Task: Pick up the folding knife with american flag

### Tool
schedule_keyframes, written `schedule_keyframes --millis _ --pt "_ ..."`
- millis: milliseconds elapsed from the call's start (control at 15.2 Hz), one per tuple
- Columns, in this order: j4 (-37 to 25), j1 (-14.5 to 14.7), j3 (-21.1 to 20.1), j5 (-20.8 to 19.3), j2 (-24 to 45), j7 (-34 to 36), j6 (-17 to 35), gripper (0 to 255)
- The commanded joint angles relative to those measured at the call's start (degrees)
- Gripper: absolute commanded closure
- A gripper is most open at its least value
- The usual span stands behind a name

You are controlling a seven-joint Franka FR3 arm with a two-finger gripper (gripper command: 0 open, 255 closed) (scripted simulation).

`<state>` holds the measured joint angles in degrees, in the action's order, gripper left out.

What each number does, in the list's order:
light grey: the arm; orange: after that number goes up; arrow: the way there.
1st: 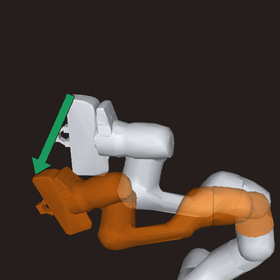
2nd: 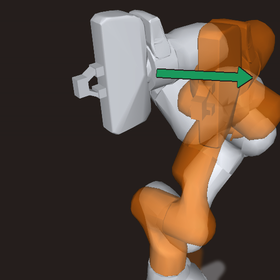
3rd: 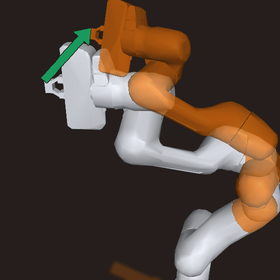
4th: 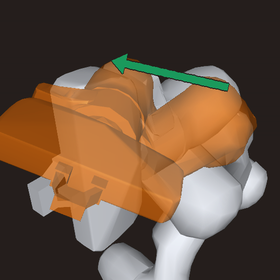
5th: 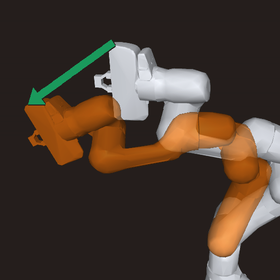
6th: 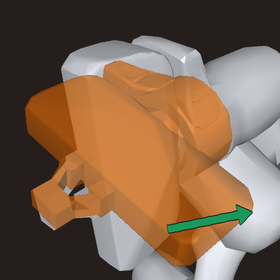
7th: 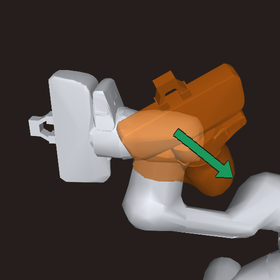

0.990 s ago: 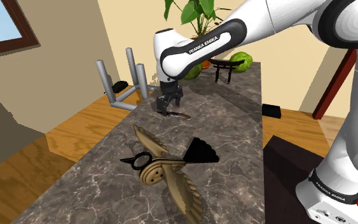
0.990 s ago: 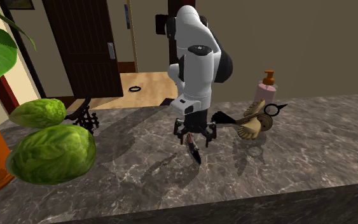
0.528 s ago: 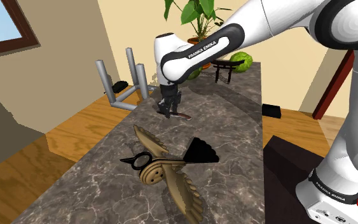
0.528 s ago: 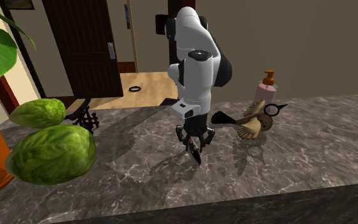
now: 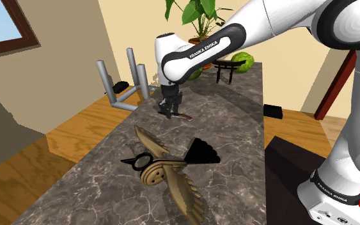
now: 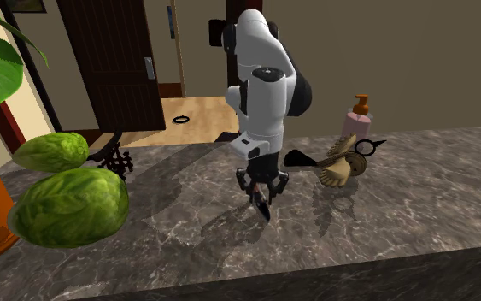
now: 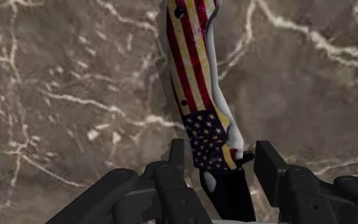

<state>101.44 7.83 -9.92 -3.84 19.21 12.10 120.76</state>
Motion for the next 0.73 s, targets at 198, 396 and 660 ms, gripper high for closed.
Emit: schedule_keyframes --millis 198,396,660 --pt "-1.59 -0.07 -0.10 0.31 -1.13 -0.20 -3.06 255" --pt "-2.91 -0.10 -0.17 0.49 -1.87 -0.31 -5.11 255" --pt "-4.87 -0.12 -0.24 0.69 -2.70 -0.45 -7.88 255"
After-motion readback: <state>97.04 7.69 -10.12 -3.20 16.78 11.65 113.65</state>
